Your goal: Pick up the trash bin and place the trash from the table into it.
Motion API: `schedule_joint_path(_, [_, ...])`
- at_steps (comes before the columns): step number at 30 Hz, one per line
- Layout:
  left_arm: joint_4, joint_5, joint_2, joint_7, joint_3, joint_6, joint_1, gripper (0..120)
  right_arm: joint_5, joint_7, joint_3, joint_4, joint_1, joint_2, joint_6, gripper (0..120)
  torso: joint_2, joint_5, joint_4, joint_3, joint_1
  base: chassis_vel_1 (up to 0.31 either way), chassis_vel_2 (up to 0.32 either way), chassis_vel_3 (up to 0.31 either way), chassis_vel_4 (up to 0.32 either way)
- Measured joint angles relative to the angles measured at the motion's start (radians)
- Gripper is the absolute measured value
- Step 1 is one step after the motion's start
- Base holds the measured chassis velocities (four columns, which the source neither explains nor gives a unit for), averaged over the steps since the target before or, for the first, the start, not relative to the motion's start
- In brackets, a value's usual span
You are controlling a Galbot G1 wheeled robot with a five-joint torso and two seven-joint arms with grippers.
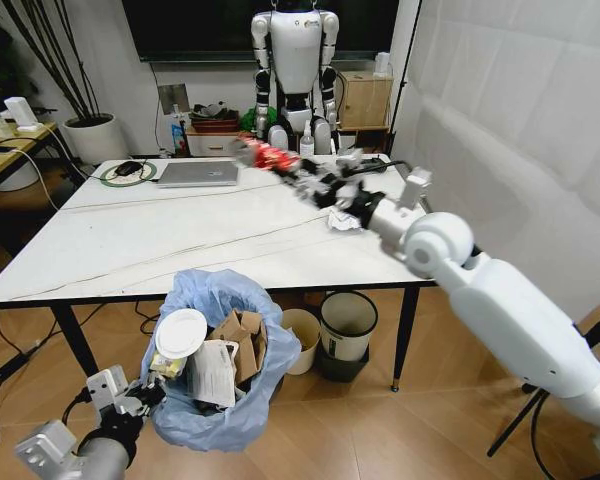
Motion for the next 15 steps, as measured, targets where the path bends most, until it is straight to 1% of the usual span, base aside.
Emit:
schedule_joint_path(6, [0.006,-0.002,-0.002,-0.001,0.000,0.002,-0.010,1,0.003,0.001,-0.104,0.015,-0.009,0.040,0.019,47,0.000,0.0000,0.0000,0.000,0.000,0.000,0.000,0.000,0.000])
schedule_joint_path(10, [0.007,-0.010,0.000,-0.005,-0.007,0.003,-0.017,1,-0.005,0.003,-0.137,0.016,-0.029,0.058,0.026,47,0.000,0.0001,0.0001,0.000,0.000,0.000,0.000,0.000,0.000])
schedule_joint_path(15, [0.007,-0.026,0.009,-0.013,-0.029,0.006,-0.024,1,-0.013,0.011,-0.170,0.049,-0.053,0.050,0.026,47,0.000,0.0000,-0.0001,0.000,0.000,0.000,0.000,0.000,0.000])
